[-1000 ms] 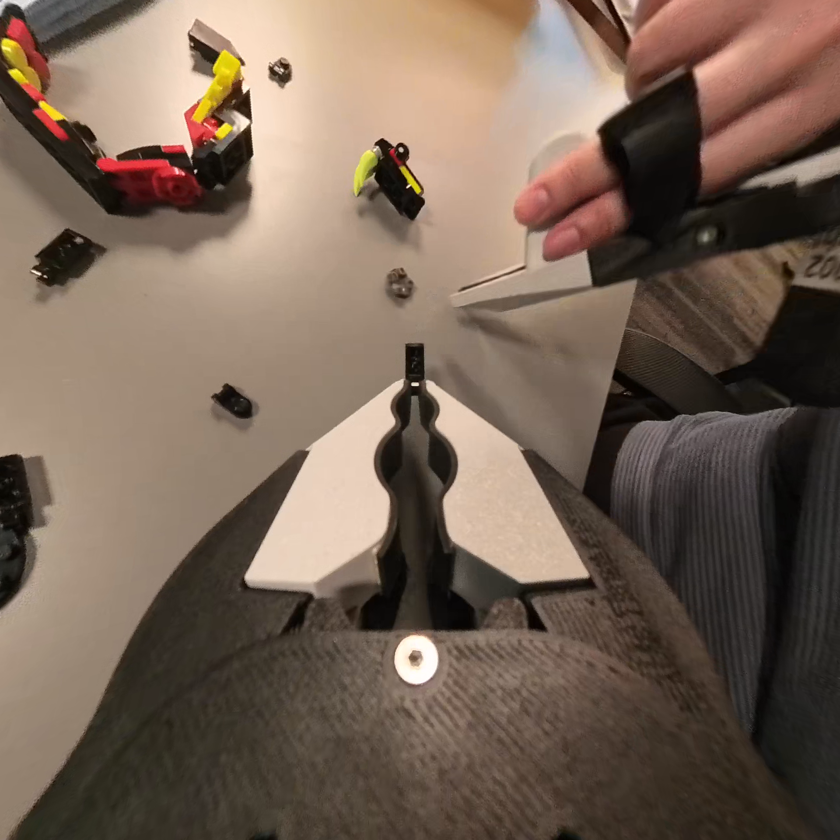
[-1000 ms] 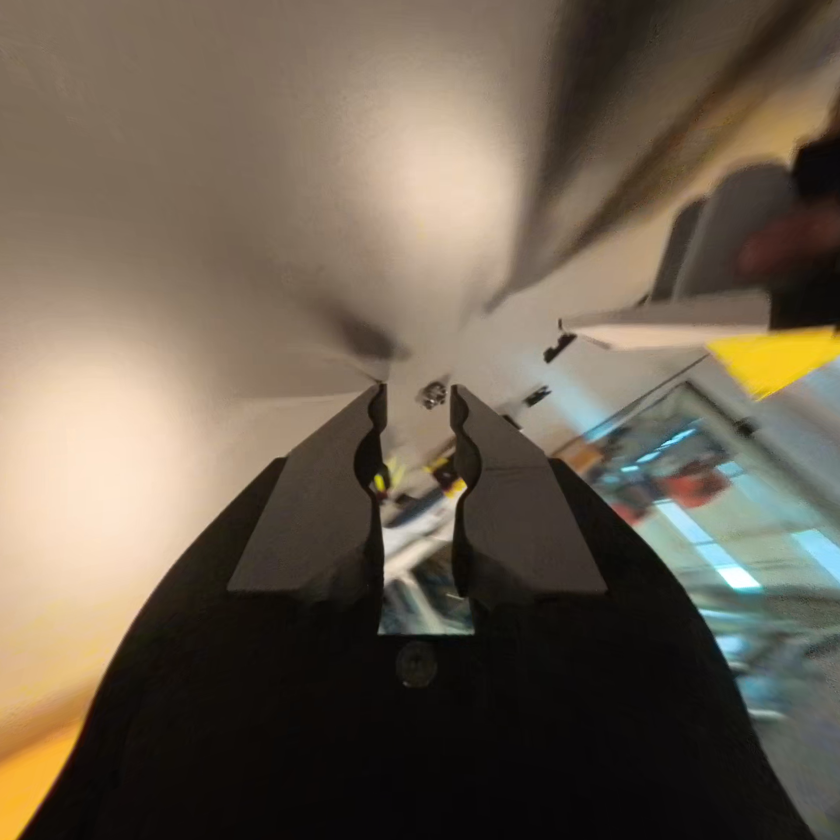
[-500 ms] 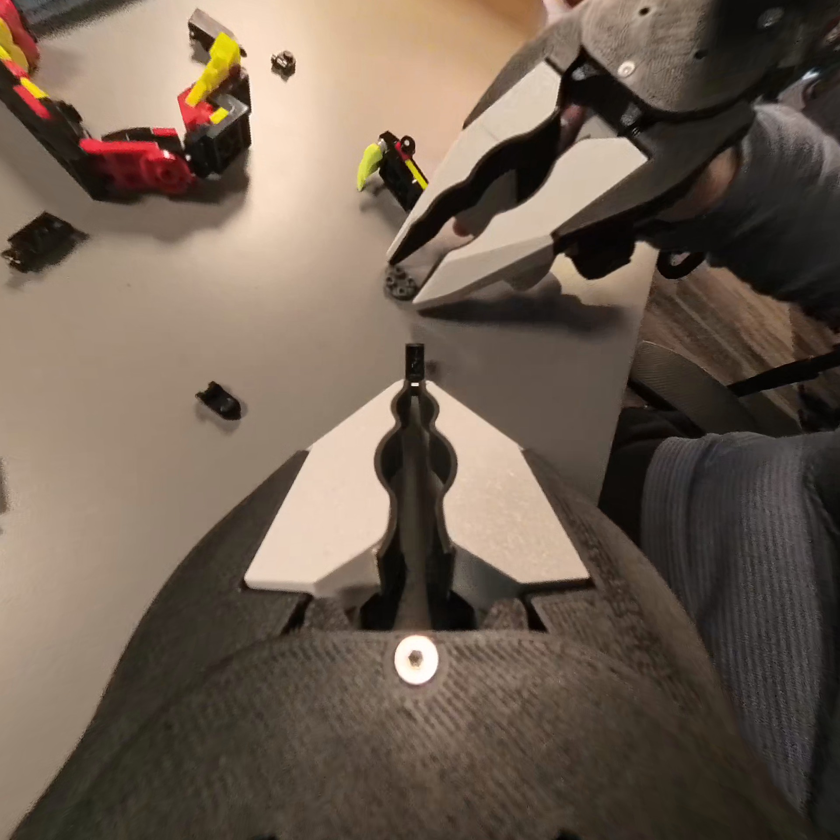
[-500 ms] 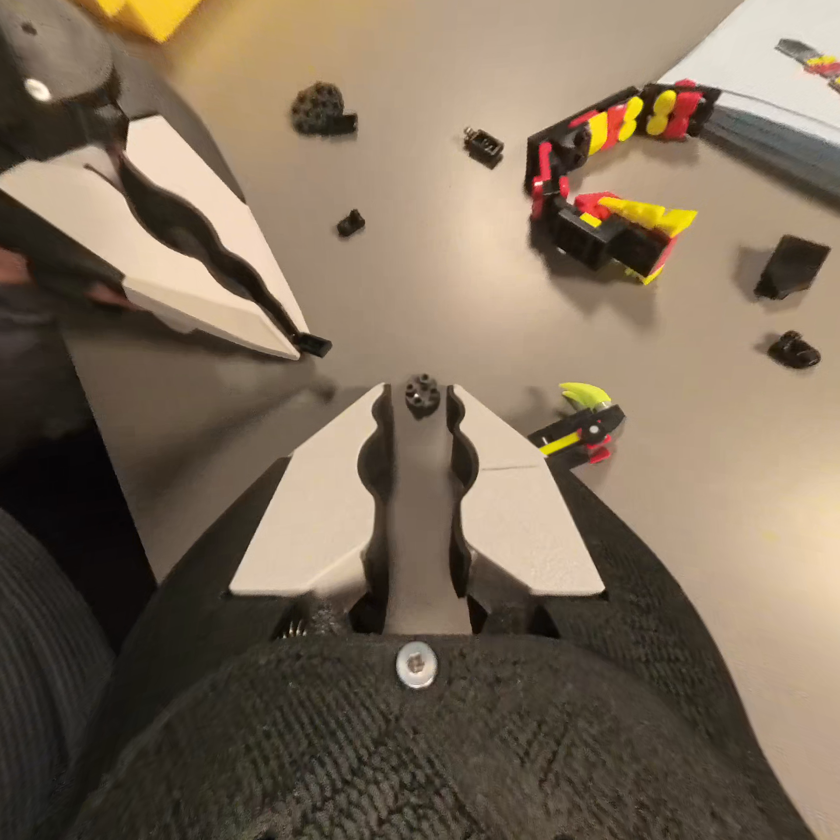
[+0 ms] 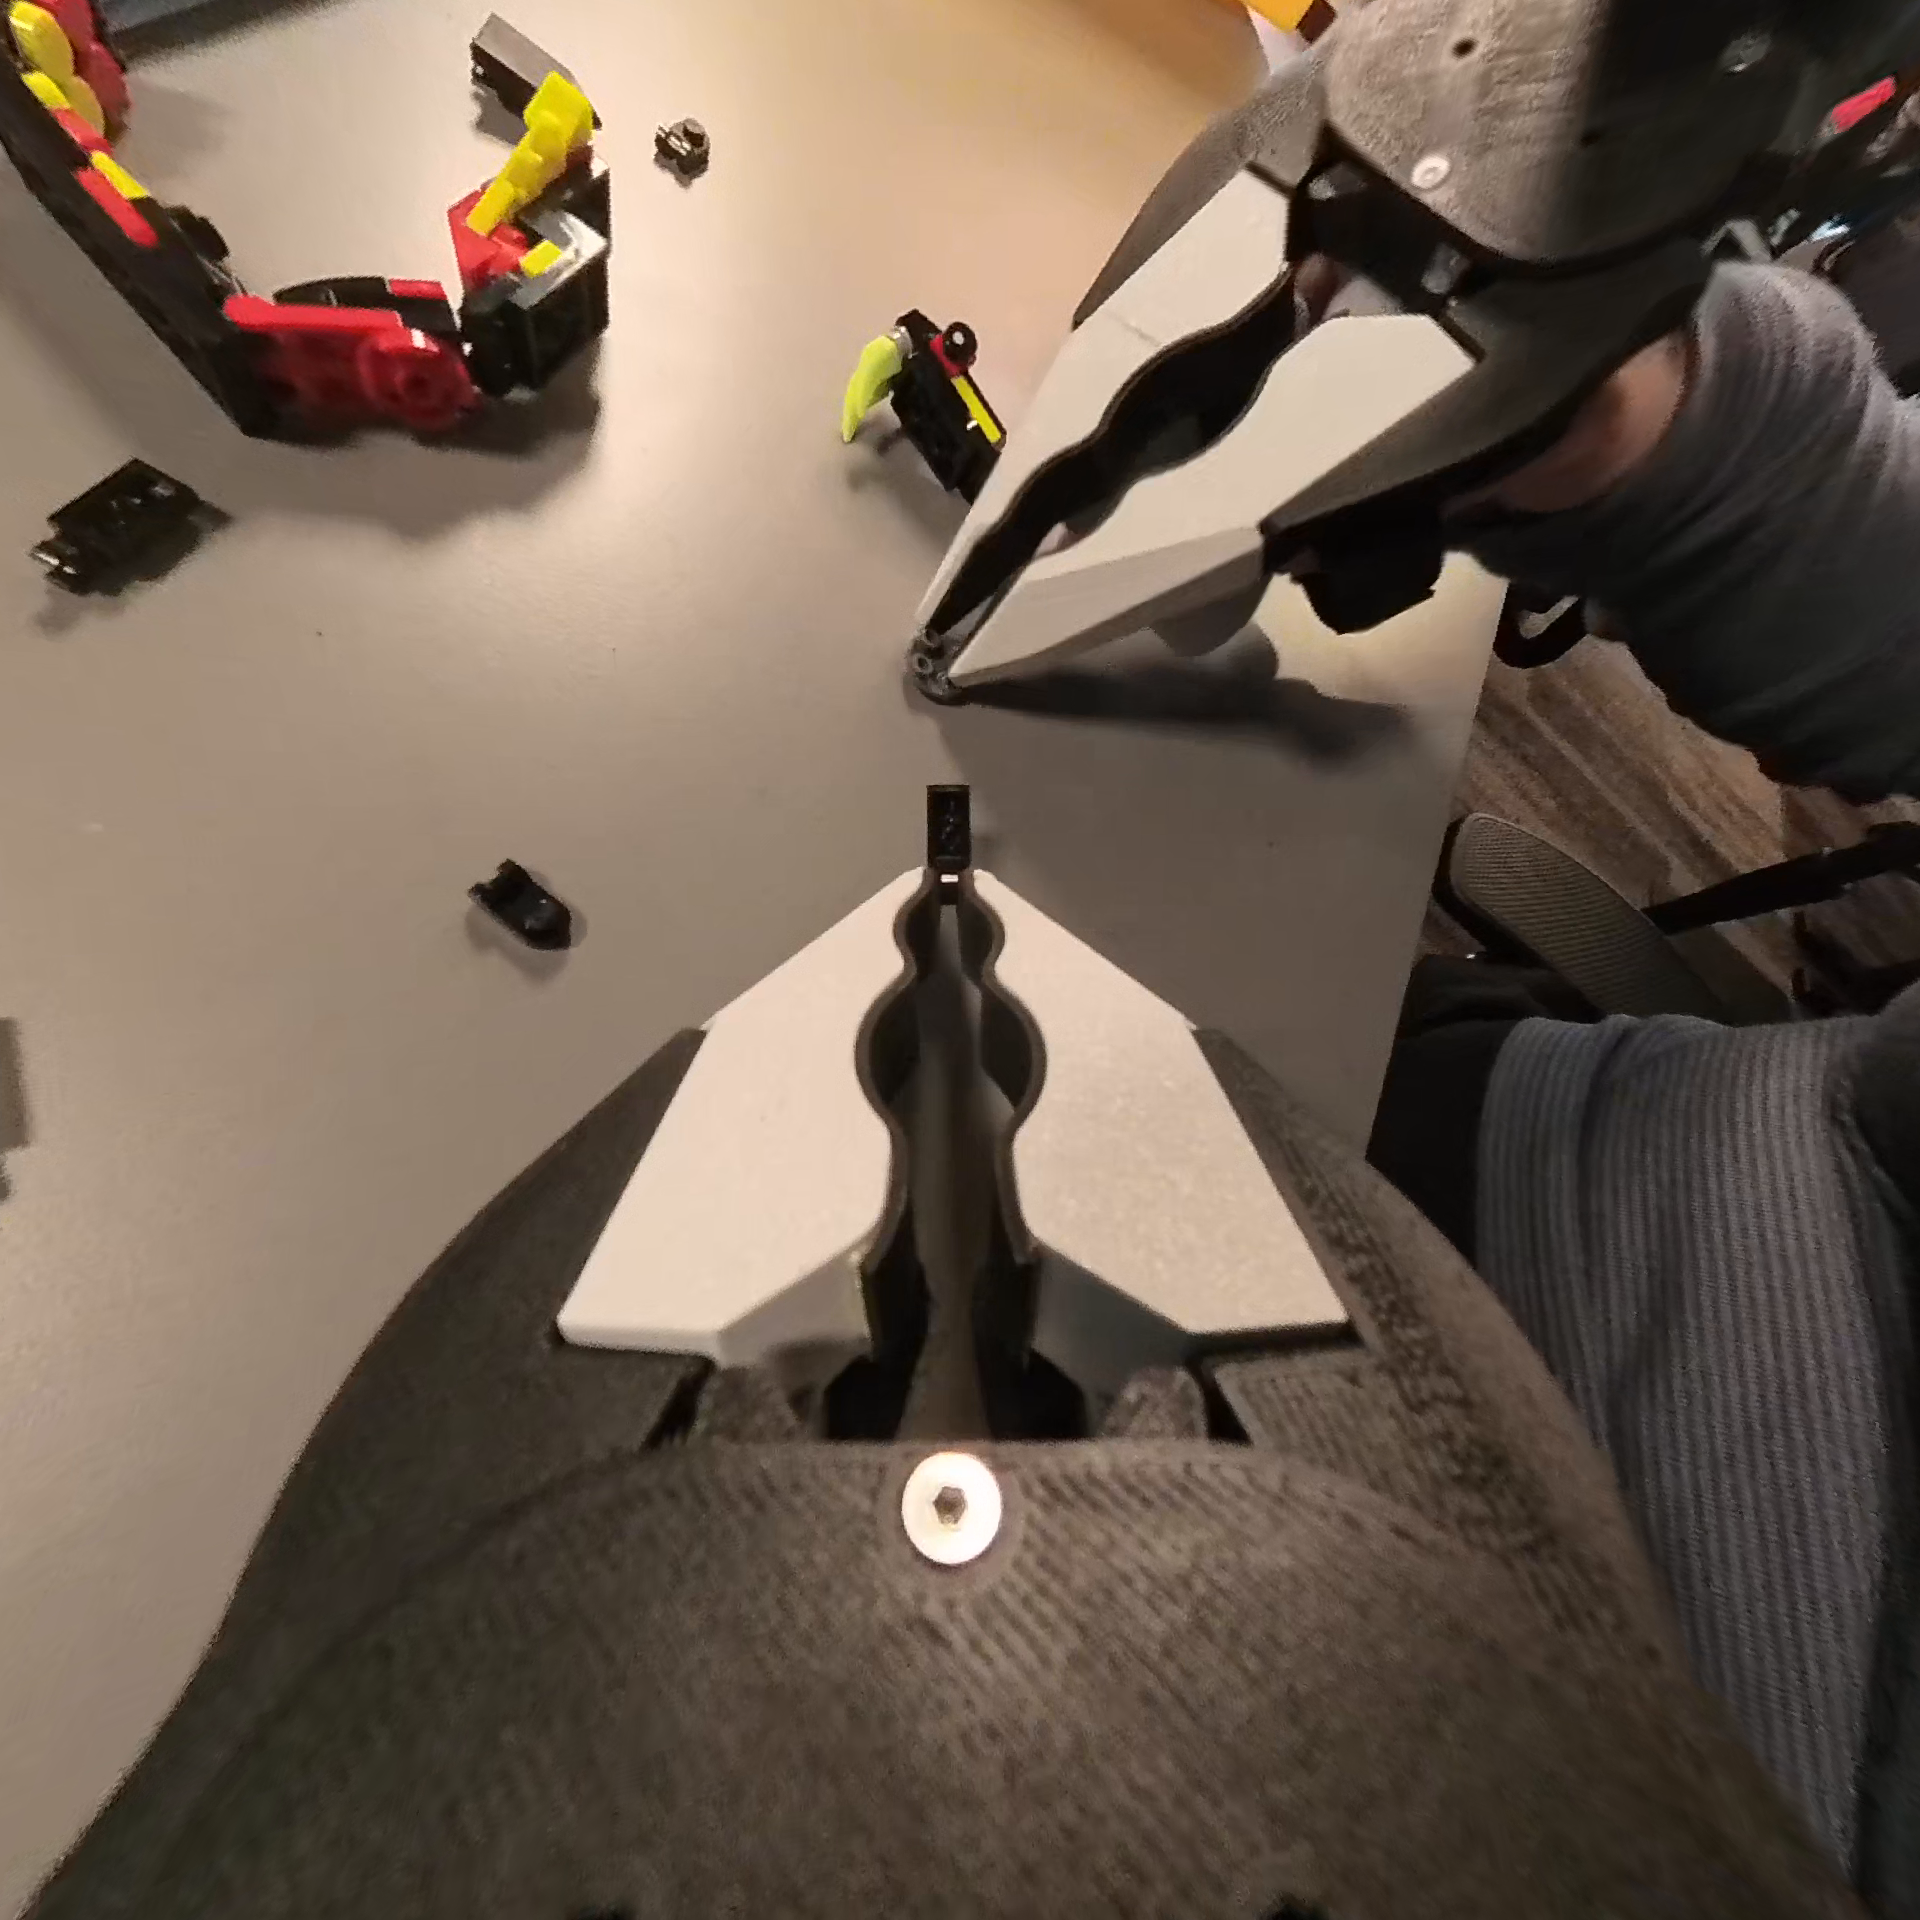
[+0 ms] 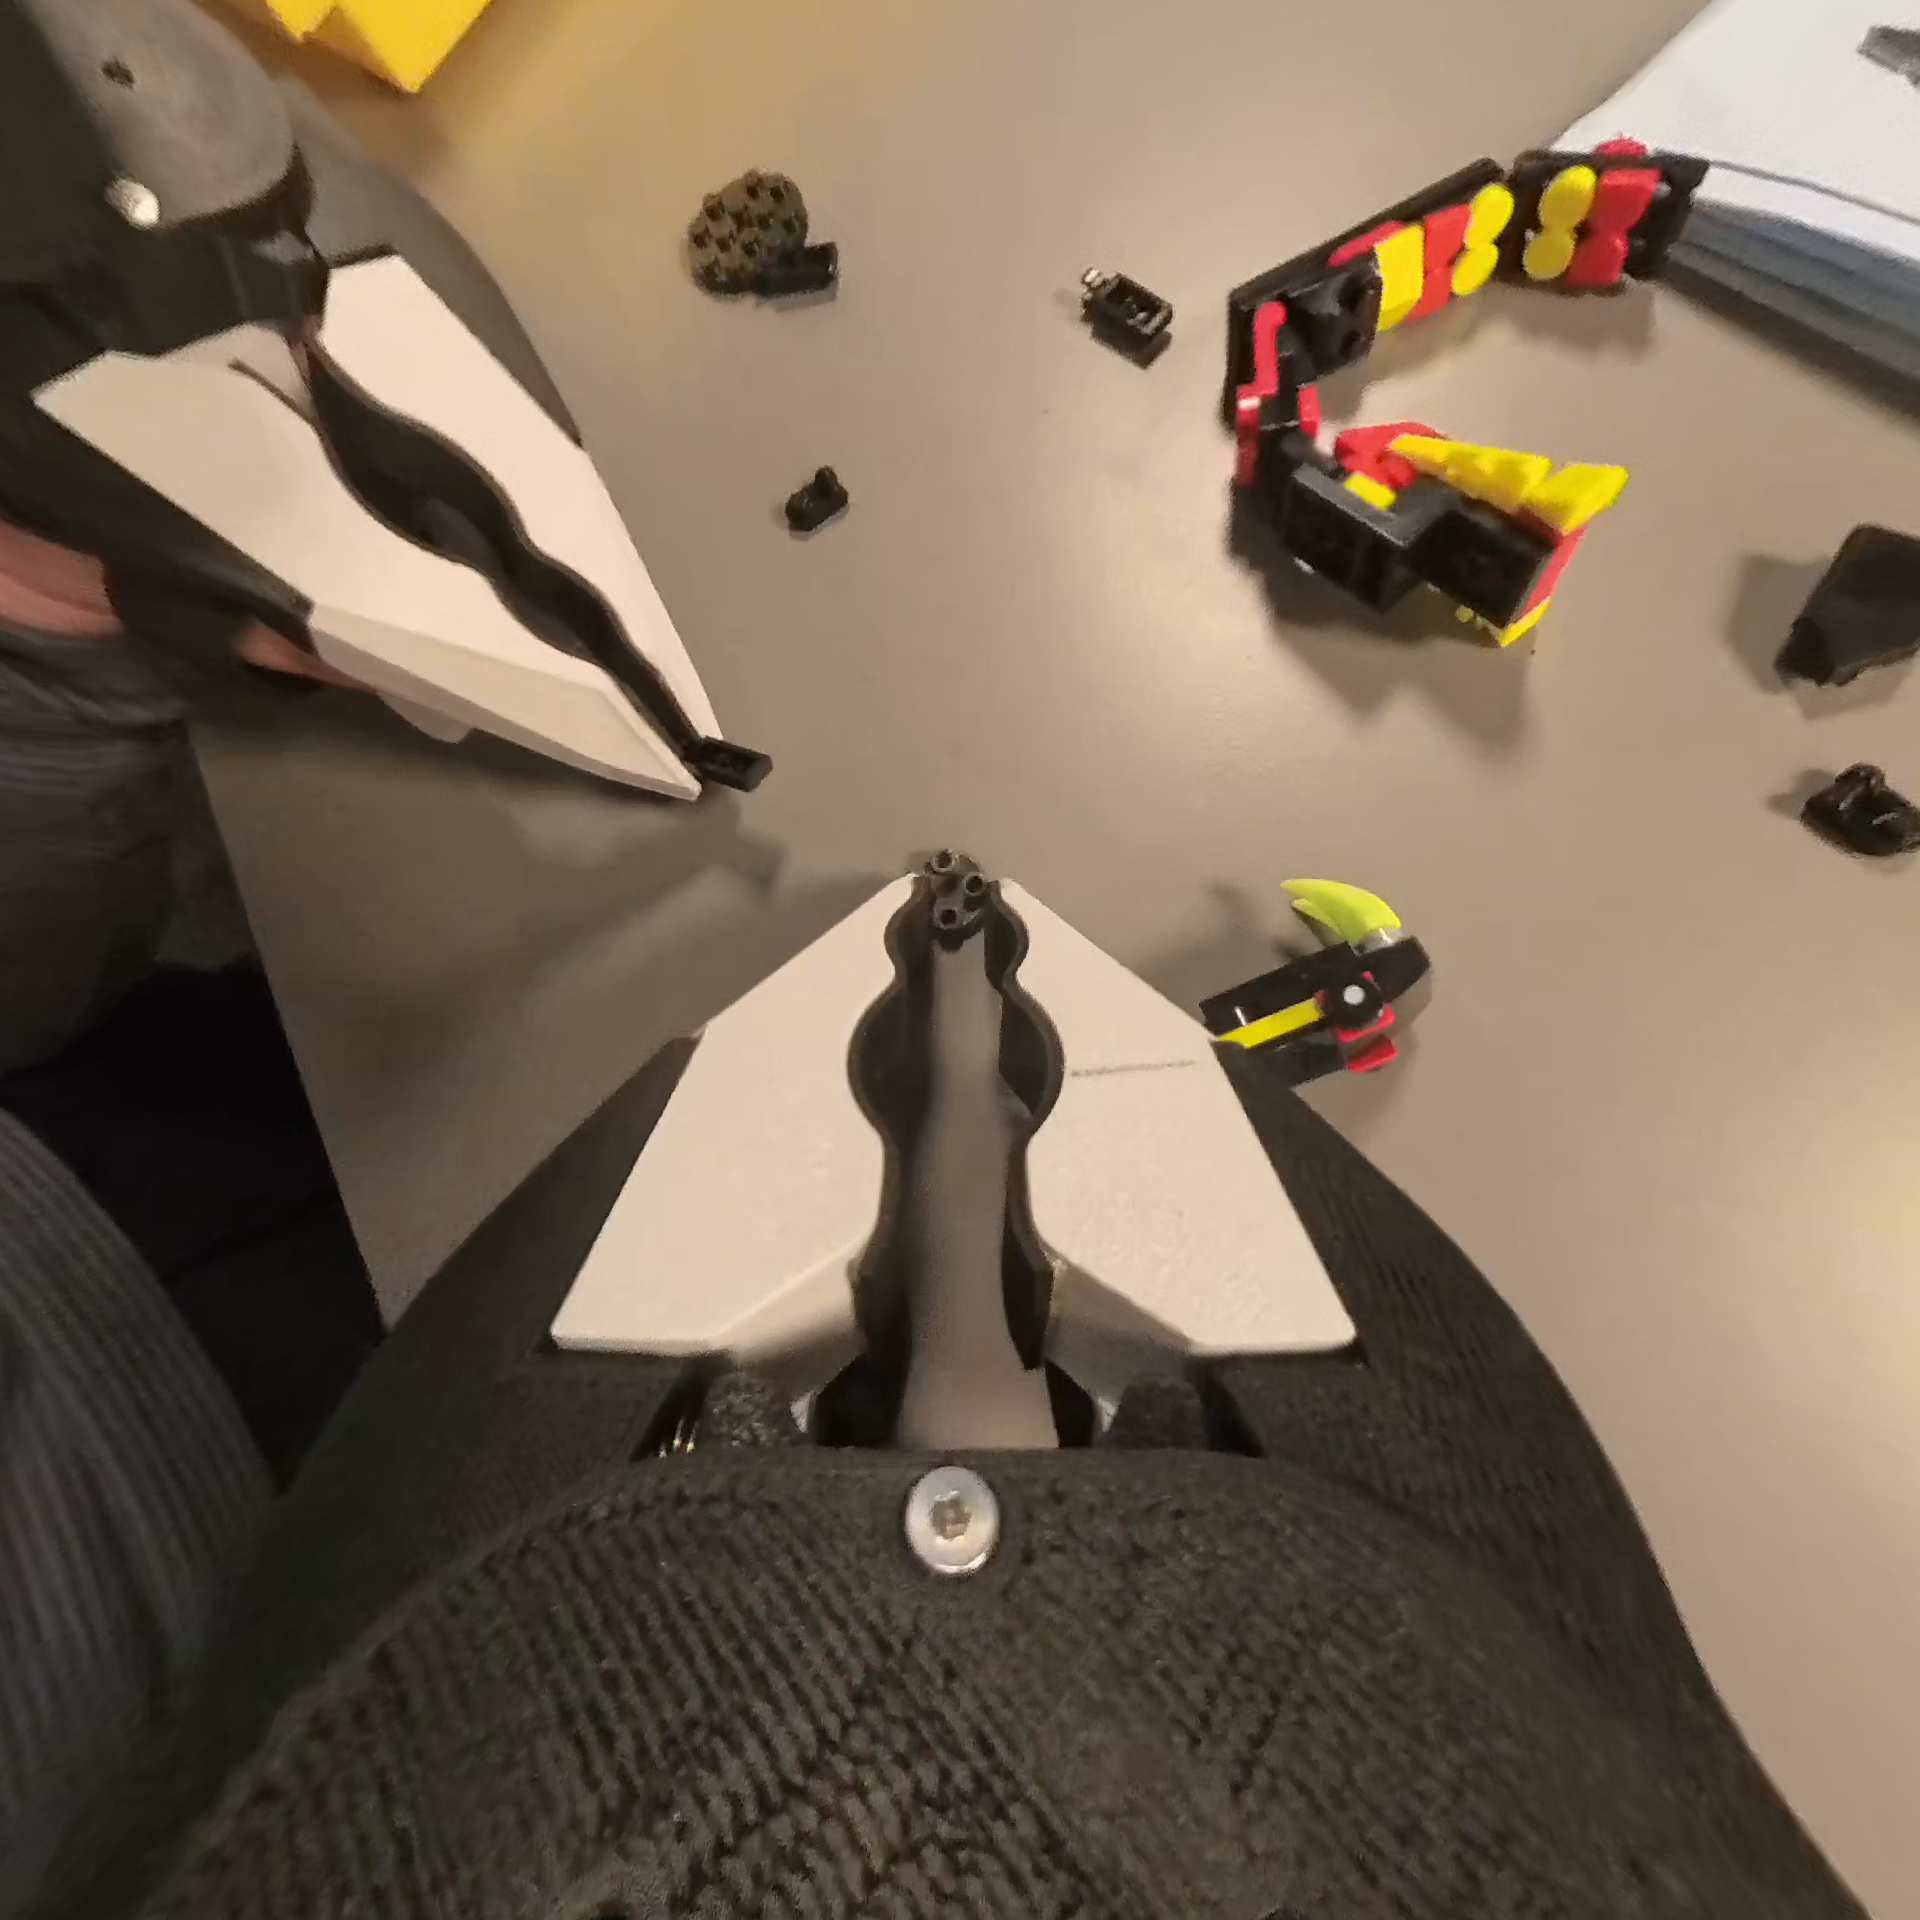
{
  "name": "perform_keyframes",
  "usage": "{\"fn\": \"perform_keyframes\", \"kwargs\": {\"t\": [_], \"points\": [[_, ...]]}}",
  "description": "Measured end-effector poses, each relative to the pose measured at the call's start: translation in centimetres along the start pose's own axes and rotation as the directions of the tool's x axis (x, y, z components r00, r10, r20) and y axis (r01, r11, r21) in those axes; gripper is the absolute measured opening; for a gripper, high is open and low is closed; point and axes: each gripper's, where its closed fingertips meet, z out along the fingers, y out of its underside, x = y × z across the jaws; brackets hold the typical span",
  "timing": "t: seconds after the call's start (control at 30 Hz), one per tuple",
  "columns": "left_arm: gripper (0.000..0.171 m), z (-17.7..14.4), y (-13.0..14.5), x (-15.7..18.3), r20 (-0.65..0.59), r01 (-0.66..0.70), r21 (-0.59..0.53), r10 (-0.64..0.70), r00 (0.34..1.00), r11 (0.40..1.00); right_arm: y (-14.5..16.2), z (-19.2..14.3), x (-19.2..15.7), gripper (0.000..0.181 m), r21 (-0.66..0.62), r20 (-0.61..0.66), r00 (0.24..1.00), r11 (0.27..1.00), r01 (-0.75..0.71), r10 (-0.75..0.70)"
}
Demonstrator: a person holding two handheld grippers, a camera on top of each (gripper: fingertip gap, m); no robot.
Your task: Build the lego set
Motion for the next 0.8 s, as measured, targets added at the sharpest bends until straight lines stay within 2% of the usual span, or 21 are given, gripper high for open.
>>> {"fn": "perform_keyframes", "kwargs": {"t": [0.13,0.23,0.3,0.33,0.4,0.47,0.5,0.53,0.57,0.6,0.63,0.67,0.73,0.8], "points": [[0.002,0.0,0.0,0.0,-0.006,0.008,0.001,-0.008,1.0,1.0,-0.2,-0.1,-0.3,0.001,-0.02,-0.069,0.97,0.973,0.231,-0.232],[0.002,0.0,0.0,0.0,-0.004,0.007,0.001,-0.007,1.0,1.0,-0.3,-0.2,-0.5,0.001,-0.068,-0.156,0.863,0.877,0.475,-0.48],[0.002,0.0,0.0,0.0,-0.002,0.005,0.001,-0.005,1.0,1.0,-0.6,-0.5,-0.5,0.0,-0.12,-0.221,0.729,0.759,0.64,-0.648],[0.002,0.0,0.0,0.0,-0.001,0.005,0.001,-0.005,1.0,1.0,-0.9,-0.6,-0.6,0.0,-0.147,-0.257,0.631,0.674,0.724,-0.732],[0.002,0.0,0.0,0.0,0.001,0.002,0.0,-0.002,1.0,1.0,-1.5,-1.1,-0.7,0.0,-0.225,-0.329,0.368,0.451,0.864,-0.87],[0.002,0.0,0.0,0.0,0.004,-0.002,0.0,0.002,1.0,1.0,-0.8,-1.0,-1.0,0.0,-0.322,-0.307,0.124,0.225,0.92,-0.944],[0.002,0.0,0.0,0.0,0.006,-0.005,0.0,0.005,1.0,1.0,-0.1,-0.8,-1.2,0.0,-0.34,-0.276,0.056,0.152,0.928,-0.959],[0.002,0.0,0.0,0.0,0.007,-0.006,0.0,0.006,1.0,1.0,0.5,-0.6,-1.4,0.0,-0.341,-0.255,0.04,0.129,0.931,-0.966],[0.002,0.0,0.0,0.0,0.006,-0.005,0.0,0.005,1.0,1.0,0.8,-0.5,-1.5,0.0,-0.33,-0.243,0.087,0.167,0.929,-0.966],[0.002,0.0,0.0,0.0,0.007,-0.003,0.001,0.003,1.0,1.0,0.9,-0.4,-1.6,0.0,-0.303,-0.239,0.177,0.247,0.921,-0.955],[0.002,0.0,0.0,-0.1,0.009,-0.001,0.004,0.001,1.0,1.0,0.6,-0.4,-1.6,0.0,-0.269,-0.247,0.287,0.35,0.897,-0.926],[0.002,0.0,-0.1,-0.1,0.01,0.001,0.005,-0.002,1.0,1.0,0.3,-0.3,-1.5,0.007,-0.233,-0.249,0.409,0.464,0.855,-0.878],[0.002,0.0,-0.1,-0.2,0.015,0.001,0.008,-0.001,1.0,1.0,-0.5,0.0,-1.3,0.012,-0.155,-0.244,0.65,0.691,0.706,-0.72],[0.002,0.0,-0.1,-0.2,0.021,-0.007,0.006,0.007,1.0,1.0,-1.5,0.6,-2.0,0.017,-0.051,-0.185,0.811,0.829,0.556,-0.555]]}}
